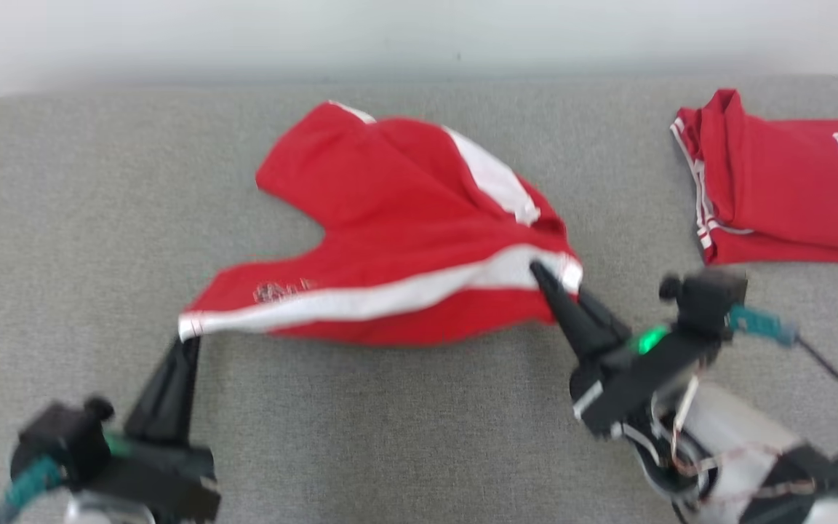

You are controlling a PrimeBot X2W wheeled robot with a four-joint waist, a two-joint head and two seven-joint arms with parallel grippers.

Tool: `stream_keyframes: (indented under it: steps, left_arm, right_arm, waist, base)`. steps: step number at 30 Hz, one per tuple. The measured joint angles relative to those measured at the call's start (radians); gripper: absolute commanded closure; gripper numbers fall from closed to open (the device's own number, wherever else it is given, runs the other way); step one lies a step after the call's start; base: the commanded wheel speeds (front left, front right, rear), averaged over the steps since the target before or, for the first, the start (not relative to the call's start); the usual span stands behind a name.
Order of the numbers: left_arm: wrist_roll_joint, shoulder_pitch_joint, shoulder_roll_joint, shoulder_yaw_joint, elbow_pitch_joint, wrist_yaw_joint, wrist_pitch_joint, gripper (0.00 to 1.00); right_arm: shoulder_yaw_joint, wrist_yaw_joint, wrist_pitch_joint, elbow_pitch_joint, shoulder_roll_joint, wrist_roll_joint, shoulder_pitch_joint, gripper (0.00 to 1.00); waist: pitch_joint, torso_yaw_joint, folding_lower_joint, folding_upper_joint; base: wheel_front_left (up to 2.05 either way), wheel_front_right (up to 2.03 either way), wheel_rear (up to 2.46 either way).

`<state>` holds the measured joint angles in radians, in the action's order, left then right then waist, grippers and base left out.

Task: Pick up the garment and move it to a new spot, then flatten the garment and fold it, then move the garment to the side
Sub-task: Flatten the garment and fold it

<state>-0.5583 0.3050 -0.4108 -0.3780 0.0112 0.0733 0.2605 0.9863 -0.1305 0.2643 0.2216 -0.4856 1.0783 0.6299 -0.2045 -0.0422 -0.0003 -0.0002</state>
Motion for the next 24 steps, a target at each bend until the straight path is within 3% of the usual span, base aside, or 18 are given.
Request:
stream_keyframes:
  steps: [10,16,24]
  left_arm:
    - [0.046,-0.212,0.09,0.099,-0.038,-0.011,0.0,1.0]
    - [0.072,-0.299,0.156,0.159,-0.019,-0.038,0.0,1.0]
    - [0.123,-0.326,0.196,0.23,-0.009,-0.084,0.0,1.0]
  right_arm:
    - [-0.022,0.0,0.0,-0.112,-0.047,-0.05,-0.201,1.0]
    - [-0.045,0.0,0.0,-0.115,-0.053,-0.076,-0.302,1.0]
    - [-0.039,0.0,0.0,-0.143,-0.049,-0.117,-0.341,1.0]
  waist:
    - [0.057,-0.01,0.0,0.0]
    - [0.08,-0.019,0.0002,0.0001]
    - [0.09,-0.023,0.0002,0.0001]
  base:
    - [0.0,0.0,0.0]
    - [0.0,0.0,0.0]
    - [0.0,0.0,0.0]
